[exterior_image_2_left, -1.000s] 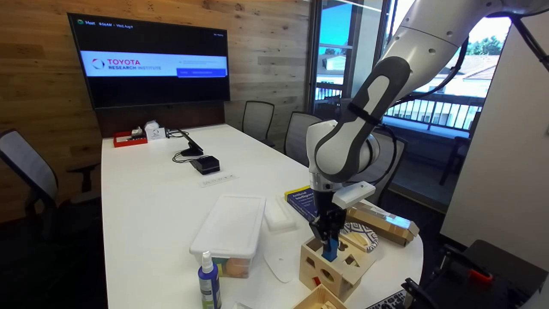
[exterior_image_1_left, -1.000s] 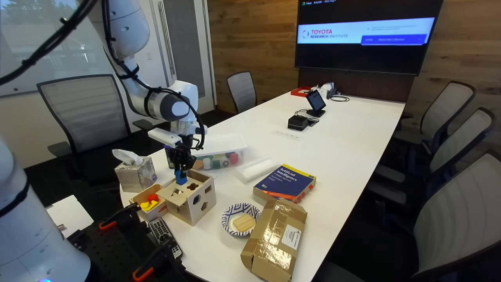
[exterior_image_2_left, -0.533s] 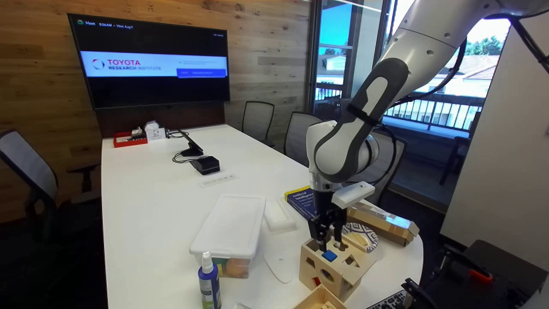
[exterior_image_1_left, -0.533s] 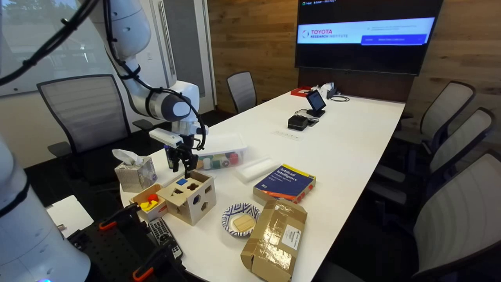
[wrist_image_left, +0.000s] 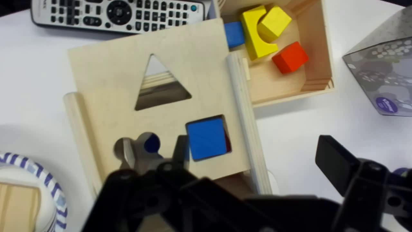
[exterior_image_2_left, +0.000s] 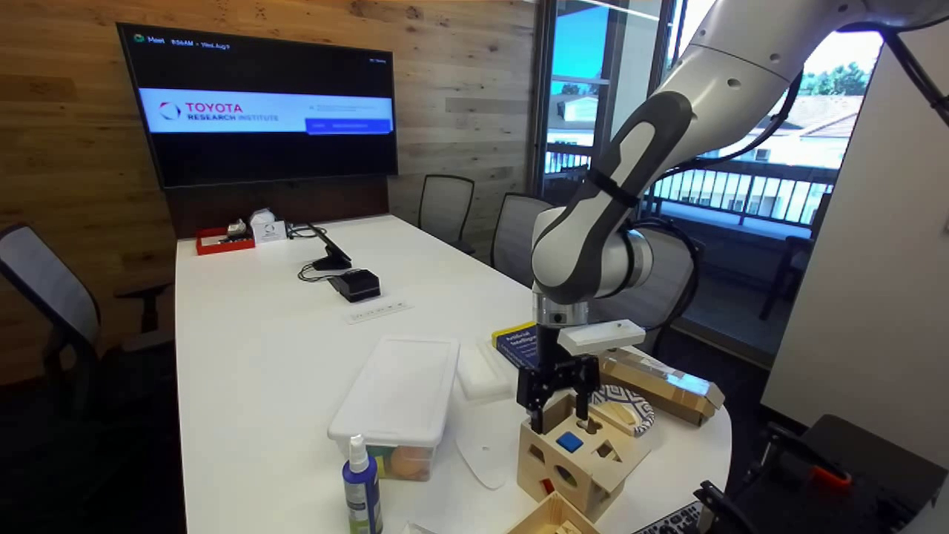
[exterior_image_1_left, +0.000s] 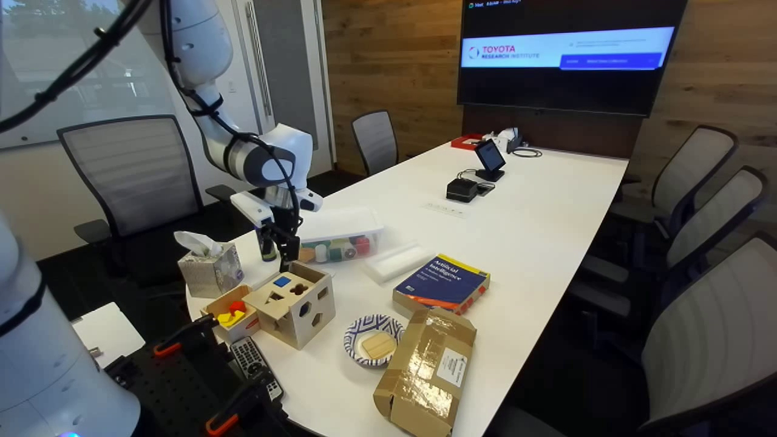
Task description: Put the block inside the box
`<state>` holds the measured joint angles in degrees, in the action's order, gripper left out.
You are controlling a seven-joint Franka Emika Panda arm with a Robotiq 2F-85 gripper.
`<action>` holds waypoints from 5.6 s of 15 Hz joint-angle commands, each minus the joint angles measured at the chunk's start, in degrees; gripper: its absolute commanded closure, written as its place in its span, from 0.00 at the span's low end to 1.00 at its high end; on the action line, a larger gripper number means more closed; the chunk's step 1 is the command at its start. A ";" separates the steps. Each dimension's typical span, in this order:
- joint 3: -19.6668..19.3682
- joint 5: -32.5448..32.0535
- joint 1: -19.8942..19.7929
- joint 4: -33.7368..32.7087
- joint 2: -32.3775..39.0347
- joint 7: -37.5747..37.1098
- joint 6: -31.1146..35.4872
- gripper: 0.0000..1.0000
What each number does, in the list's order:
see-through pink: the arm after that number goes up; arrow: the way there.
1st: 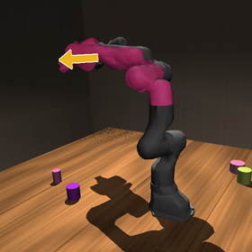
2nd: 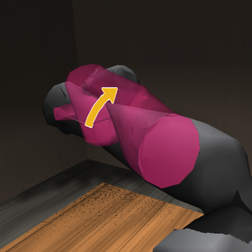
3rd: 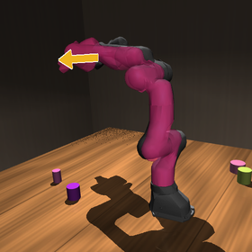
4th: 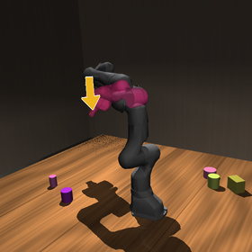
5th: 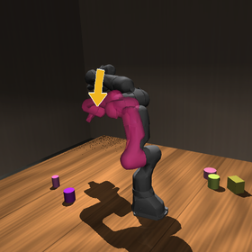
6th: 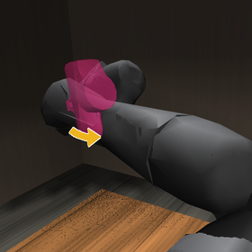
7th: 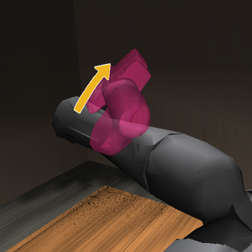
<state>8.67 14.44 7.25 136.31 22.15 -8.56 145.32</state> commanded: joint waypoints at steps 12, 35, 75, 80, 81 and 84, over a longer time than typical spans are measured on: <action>1.03 14.09 11.93 -0.07 6.12 -42.81 13.51 0.00; 2.73 22.80 13.51 1.37 13.26 -49.72 19.23 0.00; 0.87 12.17 19.65 -4.05 21.09 -67.62 19.67 0.92; 0.60 12.03 21.55 0.42 16.44 -69.46 19.43 0.92; 0.37 11.85 22.28 1.21 15.60 -70.55 19.18 0.92; -0.41 10.74 24.59 4.19 12.33 -73.69 19.34 0.92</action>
<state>9.66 27.26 28.94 135.81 40.20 -77.39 165.03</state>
